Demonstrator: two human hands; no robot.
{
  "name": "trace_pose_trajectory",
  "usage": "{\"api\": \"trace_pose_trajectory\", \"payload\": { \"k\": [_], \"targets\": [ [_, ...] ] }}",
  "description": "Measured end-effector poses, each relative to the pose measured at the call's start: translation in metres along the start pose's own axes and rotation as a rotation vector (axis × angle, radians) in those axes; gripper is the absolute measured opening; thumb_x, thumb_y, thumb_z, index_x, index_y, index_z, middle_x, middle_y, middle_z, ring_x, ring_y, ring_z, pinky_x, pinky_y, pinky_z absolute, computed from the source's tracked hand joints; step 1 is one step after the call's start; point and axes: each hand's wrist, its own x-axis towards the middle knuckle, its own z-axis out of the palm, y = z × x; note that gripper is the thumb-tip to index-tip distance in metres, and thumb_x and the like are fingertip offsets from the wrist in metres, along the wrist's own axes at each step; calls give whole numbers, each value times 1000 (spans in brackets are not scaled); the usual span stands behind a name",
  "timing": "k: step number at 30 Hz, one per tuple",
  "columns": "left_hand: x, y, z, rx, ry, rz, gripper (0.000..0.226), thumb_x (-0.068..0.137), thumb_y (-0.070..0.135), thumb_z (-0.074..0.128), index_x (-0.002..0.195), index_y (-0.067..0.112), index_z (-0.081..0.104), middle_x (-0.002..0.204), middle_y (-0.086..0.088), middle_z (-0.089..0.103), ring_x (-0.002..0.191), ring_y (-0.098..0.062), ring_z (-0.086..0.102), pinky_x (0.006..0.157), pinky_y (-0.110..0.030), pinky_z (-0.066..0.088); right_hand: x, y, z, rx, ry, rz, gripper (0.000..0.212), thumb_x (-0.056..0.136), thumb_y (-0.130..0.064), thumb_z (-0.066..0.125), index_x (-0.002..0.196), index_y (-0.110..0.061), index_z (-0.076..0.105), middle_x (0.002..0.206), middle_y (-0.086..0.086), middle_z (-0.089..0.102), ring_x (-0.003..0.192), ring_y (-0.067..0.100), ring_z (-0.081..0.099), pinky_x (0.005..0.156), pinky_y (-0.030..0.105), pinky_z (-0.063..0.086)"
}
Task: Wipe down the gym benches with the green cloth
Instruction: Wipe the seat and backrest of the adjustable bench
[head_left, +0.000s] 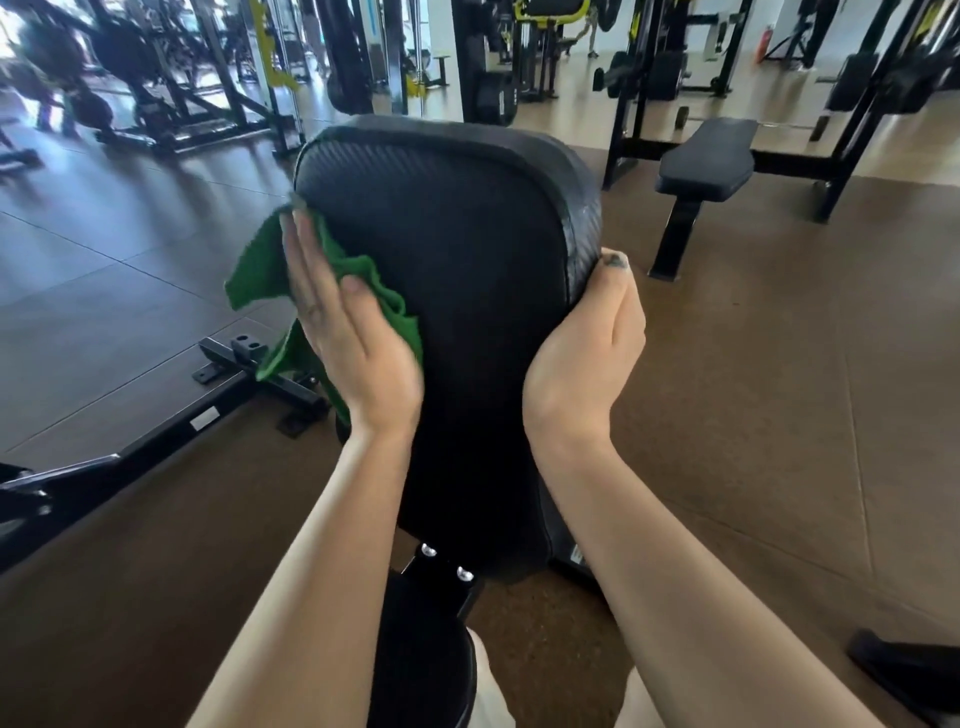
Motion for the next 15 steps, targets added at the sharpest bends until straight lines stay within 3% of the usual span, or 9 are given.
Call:
{"api": "trace_pose_trajectory", "payload": {
  "k": [4,7,9,13,15],
  "targets": [
    [-24,11,1,-28,56,-315,61,105,29,24,164,15,22,172,0,20,158,-13,16,129,-39,9,-1,0,0,-15,12,-22,43,109,-18,31,66,-27,30,54,-19,37,56,3,30,59,28,27],
    [-45,44,7,-78,21,-350,65,104,34,26,165,18,14,174,4,8,159,-9,3,129,-36,-1,0,1,0,-5,6,-21,42,108,-19,32,67,-26,30,53,-19,38,55,3,30,60,32,28],
    [-40,67,13,-162,-36,-217,62,107,30,28,165,14,14,174,0,7,160,-11,3,130,-44,-1,0,1,0,-3,13,-22,42,108,-19,32,67,-26,30,54,-19,38,56,3,30,61,35,28],
    [-26,77,22,-77,-144,187,53,108,15,29,157,-6,27,167,-23,25,158,-36,18,126,-59,11,2,0,-1,16,-4,-12,41,107,-15,33,67,-25,30,55,-18,38,57,2,30,61,31,30],
    [-27,53,18,-46,-143,232,53,108,16,28,156,-5,32,164,-23,31,156,-37,24,125,-59,17,3,1,-2,40,-14,-6,42,107,-15,33,67,-26,30,56,-18,36,59,3,29,62,34,29]
  ]
}}
